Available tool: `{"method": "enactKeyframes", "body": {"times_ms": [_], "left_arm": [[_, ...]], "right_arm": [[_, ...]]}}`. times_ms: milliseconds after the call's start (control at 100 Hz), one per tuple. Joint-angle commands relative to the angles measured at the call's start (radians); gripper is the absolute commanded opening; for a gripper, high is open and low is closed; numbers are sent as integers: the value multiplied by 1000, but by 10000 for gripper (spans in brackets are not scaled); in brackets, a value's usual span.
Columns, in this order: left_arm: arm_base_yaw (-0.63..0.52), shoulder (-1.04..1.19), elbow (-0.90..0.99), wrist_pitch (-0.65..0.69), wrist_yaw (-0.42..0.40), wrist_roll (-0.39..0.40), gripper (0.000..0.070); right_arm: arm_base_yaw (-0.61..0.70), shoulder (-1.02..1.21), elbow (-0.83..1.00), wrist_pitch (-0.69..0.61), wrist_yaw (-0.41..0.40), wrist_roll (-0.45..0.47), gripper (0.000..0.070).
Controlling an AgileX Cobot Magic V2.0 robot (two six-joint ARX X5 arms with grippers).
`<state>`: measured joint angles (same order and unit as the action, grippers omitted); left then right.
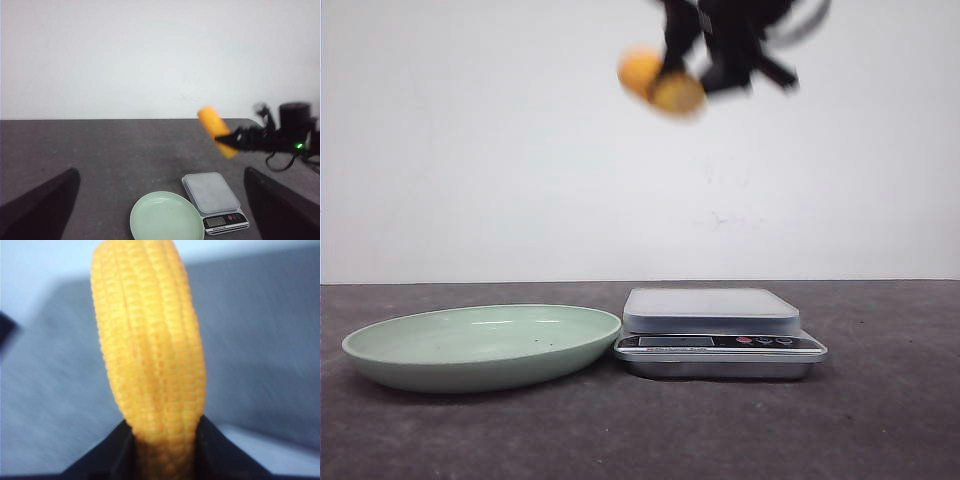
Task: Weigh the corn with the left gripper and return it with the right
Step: 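Lift the corn with the right gripper and carry it toward the plate, then lower the corn onto the green plate and open the right gripper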
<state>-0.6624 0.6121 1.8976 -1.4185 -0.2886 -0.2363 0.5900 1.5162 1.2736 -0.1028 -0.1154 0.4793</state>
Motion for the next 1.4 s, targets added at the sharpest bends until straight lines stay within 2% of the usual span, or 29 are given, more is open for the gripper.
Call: {"method": "enactKeyframes", "body": {"times_ms": [0,100,240,550,1110,1390], "left_arm": [[-7,8,18,-28,0,-6,625],[-7,8,18,-27,-1,9,625],[-7,8,18,-26,-11,24,625],[-8,8,18,-24,-28,45,625],[-7,8,14,-28,-29,51,625],[-7,8,14,-31,-27,41,625]], "right_arm": [[40,17,50,5,-22,7,5],[91,17,108,6,-38,7,5],[164,30,124,27,-16,8,4],[245,133,124,-34,-11,16,4],[259,470,124,-85,-42,236,4],[263,485,124,-154,-11,254,4]]}}
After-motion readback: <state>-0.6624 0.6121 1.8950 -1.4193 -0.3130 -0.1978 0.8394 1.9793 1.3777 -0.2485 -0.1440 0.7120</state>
